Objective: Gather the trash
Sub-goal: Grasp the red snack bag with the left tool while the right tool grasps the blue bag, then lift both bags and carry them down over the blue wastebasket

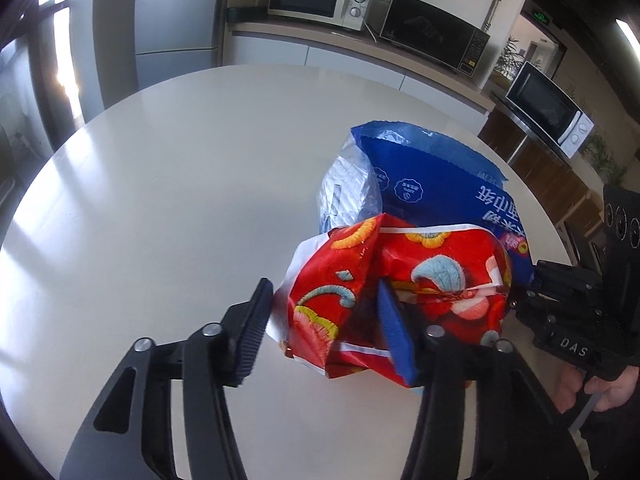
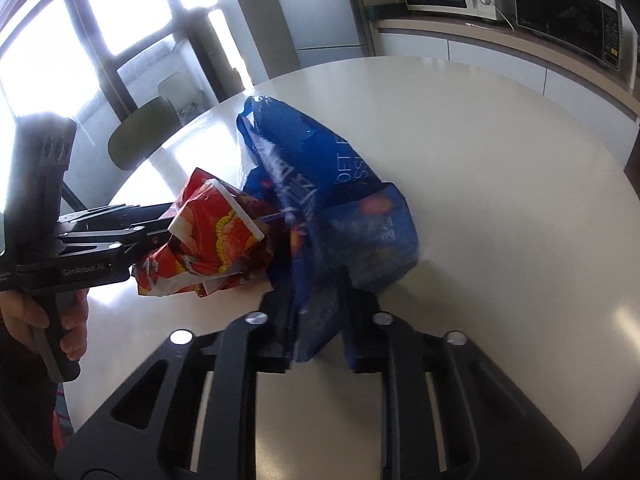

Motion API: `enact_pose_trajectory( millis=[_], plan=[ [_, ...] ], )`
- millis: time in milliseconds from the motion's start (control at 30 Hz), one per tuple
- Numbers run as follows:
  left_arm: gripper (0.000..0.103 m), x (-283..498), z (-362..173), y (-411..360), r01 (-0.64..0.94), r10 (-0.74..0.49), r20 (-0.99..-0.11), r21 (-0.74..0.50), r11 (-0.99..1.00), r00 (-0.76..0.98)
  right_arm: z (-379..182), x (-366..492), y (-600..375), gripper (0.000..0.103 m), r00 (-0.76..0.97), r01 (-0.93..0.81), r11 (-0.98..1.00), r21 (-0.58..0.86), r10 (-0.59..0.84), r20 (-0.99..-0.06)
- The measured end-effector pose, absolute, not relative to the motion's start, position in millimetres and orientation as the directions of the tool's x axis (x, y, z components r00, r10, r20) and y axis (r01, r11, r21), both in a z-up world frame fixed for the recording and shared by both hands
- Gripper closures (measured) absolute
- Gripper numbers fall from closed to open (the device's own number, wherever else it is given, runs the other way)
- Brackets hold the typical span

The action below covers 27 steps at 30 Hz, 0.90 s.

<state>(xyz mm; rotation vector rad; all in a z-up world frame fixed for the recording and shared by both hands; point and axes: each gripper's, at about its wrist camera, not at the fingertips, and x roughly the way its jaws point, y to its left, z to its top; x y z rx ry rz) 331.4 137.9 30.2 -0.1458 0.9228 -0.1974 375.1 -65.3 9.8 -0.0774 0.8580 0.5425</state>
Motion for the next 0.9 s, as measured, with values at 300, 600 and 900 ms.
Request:
enact_pose_trajectory(
  millis=[300,600,900],
  plan=[
    [0.087,329.4,32.3,125.2,0.146,-0.222,-0.783,-0.168,0.975,0.581,18.3,372.3,-76.4,0.100,0.540,-0.481,0.862,0.162,0.437,-0.720],
    [0.095,314.3,41.4,132.1,0.101,-0.205,-0.771,-0.182,0.978,0.603,30.2,359.1,-90.4,0.101,0.573,-0.474,0.867,0.156,0.438,-0.693],
    [0.095,273.4,63.3,133.1,0.070,-0.184,-0.736,-0.184,0.981,0.652,60.4,326.3,-116.8,0.101,0.617,-0.478,0.865,0.156,0.457,-0.641]
  ],
)
